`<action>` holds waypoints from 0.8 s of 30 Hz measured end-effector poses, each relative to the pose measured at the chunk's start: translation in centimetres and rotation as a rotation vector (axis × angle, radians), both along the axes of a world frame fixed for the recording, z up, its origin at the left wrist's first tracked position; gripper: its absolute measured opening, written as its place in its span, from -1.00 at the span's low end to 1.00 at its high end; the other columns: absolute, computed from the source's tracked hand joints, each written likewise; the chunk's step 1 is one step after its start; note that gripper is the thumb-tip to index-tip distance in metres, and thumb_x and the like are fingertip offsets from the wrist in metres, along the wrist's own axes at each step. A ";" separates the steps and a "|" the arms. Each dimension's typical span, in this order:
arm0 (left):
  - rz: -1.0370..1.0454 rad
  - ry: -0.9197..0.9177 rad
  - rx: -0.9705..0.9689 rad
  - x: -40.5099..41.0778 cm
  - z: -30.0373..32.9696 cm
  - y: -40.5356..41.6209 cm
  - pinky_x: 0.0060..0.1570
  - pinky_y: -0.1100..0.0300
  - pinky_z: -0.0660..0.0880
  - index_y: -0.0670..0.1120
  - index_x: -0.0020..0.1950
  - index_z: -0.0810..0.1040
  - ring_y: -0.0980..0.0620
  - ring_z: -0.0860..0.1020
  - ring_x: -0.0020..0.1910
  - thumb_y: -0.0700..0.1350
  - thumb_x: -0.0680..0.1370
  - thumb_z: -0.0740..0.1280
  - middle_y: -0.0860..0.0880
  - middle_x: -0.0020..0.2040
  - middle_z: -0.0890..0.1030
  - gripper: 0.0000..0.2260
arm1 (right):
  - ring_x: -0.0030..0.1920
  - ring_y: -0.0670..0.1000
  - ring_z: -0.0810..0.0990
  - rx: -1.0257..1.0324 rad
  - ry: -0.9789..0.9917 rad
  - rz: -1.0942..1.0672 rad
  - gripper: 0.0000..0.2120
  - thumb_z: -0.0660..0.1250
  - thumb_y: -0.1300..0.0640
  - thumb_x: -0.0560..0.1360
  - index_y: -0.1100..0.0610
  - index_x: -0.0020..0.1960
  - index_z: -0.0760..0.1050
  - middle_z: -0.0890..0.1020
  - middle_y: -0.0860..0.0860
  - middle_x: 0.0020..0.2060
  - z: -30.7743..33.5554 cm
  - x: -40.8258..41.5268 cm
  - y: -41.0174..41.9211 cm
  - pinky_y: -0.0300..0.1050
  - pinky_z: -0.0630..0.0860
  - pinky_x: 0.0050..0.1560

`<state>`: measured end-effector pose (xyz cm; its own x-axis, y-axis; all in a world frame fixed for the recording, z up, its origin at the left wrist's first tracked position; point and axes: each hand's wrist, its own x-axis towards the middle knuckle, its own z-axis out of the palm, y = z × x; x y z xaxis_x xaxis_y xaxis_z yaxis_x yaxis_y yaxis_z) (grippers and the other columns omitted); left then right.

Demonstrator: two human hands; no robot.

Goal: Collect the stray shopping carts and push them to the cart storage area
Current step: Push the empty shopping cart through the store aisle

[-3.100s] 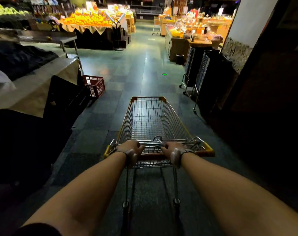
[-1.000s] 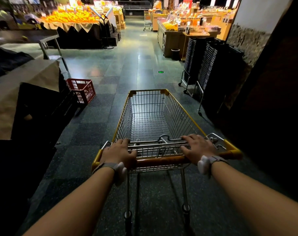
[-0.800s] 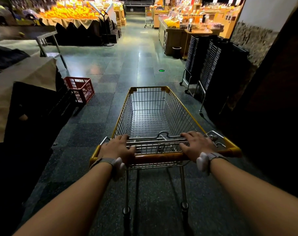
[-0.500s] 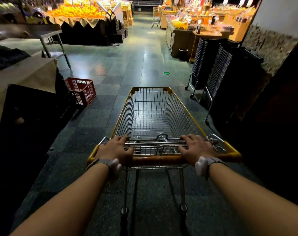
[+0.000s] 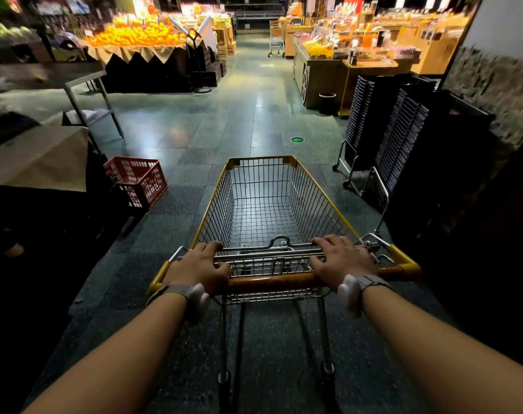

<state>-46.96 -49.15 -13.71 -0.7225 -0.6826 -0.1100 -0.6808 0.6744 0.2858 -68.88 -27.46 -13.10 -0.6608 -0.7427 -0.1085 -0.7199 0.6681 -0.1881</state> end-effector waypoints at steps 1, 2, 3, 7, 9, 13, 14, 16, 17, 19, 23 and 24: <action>0.002 0.004 0.007 -1.4 0.0 -1.4 0.18 -0.04 0.48 0.16 0.49 0.30 -0.02 0.48 0.29 0.20 0.56 0.18 0.04 0.41 0.44 -0.51 | 0.47 0.01 0.25 -0.003 -0.013 -0.002 -0.46 0.07 -0.20 0.58 -0.14 0.54 0.20 0.33 -0.06 0.48 0.2 -1.3 -1.5 0.17 0.25 0.36; 0.004 0.004 0.013 -2.7 -0.2 -3.1 0.17 -0.04 0.48 0.16 0.48 0.30 -0.02 0.48 0.28 0.19 0.56 0.18 0.04 0.41 0.44 -0.51 | 0.47 0.00 0.25 -0.008 -0.009 -0.004 -0.46 0.07 -0.20 0.58 -0.14 0.54 0.20 0.33 -0.07 0.48 0.0 -2.8 -3.0 0.17 0.24 0.37; -0.006 0.002 0.019 -4.7 -0.4 -5.4 0.16 -0.03 0.49 0.15 0.48 0.29 -0.02 0.48 0.28 0.19 0.56 0.18 0.03 0.40 0.44 -0.51 | 0.48 0.00 0.24 -0.007 -0.014 -0.019 -0.47 0.07 -0.20 0.58 -0.14 0.54 0.21 0.33 -0.07 0.48 0.1 -4.6 -5.0 0.17 0.23 0.38; -0.023 0.018 0.056 -9.3 -0.7 -11.3 0.15 -0.04 0.50 0.12 0.48 0.26 -0.04 0.46 0.27 0.21 0.54 0.17 0.00 0.39 0.44 -0.48 | 0.50 -0.01 0.22 0.007 -0.015 -0.025 -0.46 0.08 -0.21 0.58 -0.15 0.54 0.20 0.32 -0.09 0.49 0.3 -9.1 -10.4 0.17 0.23 0.40; -0.024 0.024 0.051 -11.4 -0.3 -13.3 0.13 -0.03 0.50 0.12 0.48 0.27 -0.04 0.46 0.28 0.21 0.55 0.18 0.01 0.39 0.44 -0.49 | 0.51 -0.01 0.21 0.017 -0.021 -0.036 -0.46 0.08 -0.21 0.59 -0.16 0.55 0.19 0.31 -0.09 0.50 0.5 -10.9 -12.6 0.16 0.22 0.40; -0.023 0.041 0.050 -16.8 -0.4 -19.6 0.08 -0.04 0.53 0.12 0.45 0.28 -0.03 0.47 0.25 0.20 0.55 0.20 0.01 0.37 0.47 -0.52 | 0.52 0.00 0.19 0.034 -0.019 -0.061 -0.44 0.08 -0.22 0.59 -0.15 0.56 0.18 0.29 -0.09 0.51 0.3 -16.0 -18.6 0.15 0.26 0.38; -0.030 0.047 0.047 -17.3 -0.3 -20.2 0.05 -0.02 0.53 0.12 0.43 0.29 -0.02 0.48 0.24 0.19 0.55 0.21 0.01 0.37 0.48 -0.53 | 0.52 0.00 0.19 0.037 -0.010 -0.062 -0.44 0.08 -0.22 0.59 -0.15 0.57 0.18 0.29 -0.09 0.52 0.3 -16.5 -19.2 0.15 0.27 0.37; -0.025 0.067 0.044 -20.2 -0.5 -23.4 0.03 -0.01 0.54 0.12 0.42 0.30 -0.02 0.49 0.21 0.19 0.55 0.21 0.01 0.35 0.49 -0.55 | 0.51 0.01 0.19 0.034 -0.011 -0.075 -0.44 0.08 -0.21 0.59 -0.14 0.57 0.17 0.28 -0.08 0.52 0.0 -19.5 -22.4 0.15 0.29 0.36; -0.032 0.060 0.046 -21.7 -0.4 -24.8 0.03 -0.02 0.55 0.12 0.40 0.30 -0.02 0.49 0.20 0.19 0.54 0.21 0.01 0.35 0.50 -0.55 | 0.51 0.01 0.19 0.039 -0.021 -0.083 -0.44 0.08 -0.21 0.59 -0.14 0.57 0.17 0.28 -0.08 0.52 0.1 -20.8 -23.8 0.15 0.29 0.36; -0.030 0.058 0.042 -25.2 -0.3 -27.9 0.04 -0.04 0.55 0.12 0.39 0.30 -0.02 0.50 0.19 0.20 0.54 0.20 0.01 0.34 0.50 -0.55 | 0.51 0.02 0.19 0.040 -0.023 -0.087 -0.44 0.08 -0.20 0.59 -0.14 0.57 0.17 0.28 -0.07 0.52 0.0 -24.1 -26.9 0.15 0.31 0.34; -0.030 0.072 0.027 -31.1 -0.3 -32.3 0.02 0.00 0.52 0.11 0.39 0.31 -0.02 0.50 0.18 0.19 0.54 0.19 0.00 0.33 0.51 -0.56 | 0.51 0.02 0.20 0.030 -0.025 -0.089 -0.45 0.07 -0.20 0.59 -0.15 0.56 0.17 0.28 -0.06 0.52 -0.3 -30.2 -31.5 0.15 0.33 0.32; -0.039 0.082 0.027 -31.9 -0.1 -32.7 0.01 0.00 0.52 0.11 0.39 0.31 -0.02 0.50 0.17 0.19 0.55 0.20 0.00 0.32 0.51 -0.57 | 0.51 0.02 0.20 0.023 -0.020 -0.086 -0.45 0.07 -0.20 0.59 -0.15 0.56 0.17 0.28 -0.06 0.51 -0.1 -30.8 -32.0 0.15 0.34 0.31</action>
<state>-78.89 -81.88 -13.86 -0.7555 -0.6517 -0.0670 -0.6280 0.6912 0.3577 -99.69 -59.41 -13.17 -0.7193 -0.6806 -0.1390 -0.6561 0.7314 -0.1859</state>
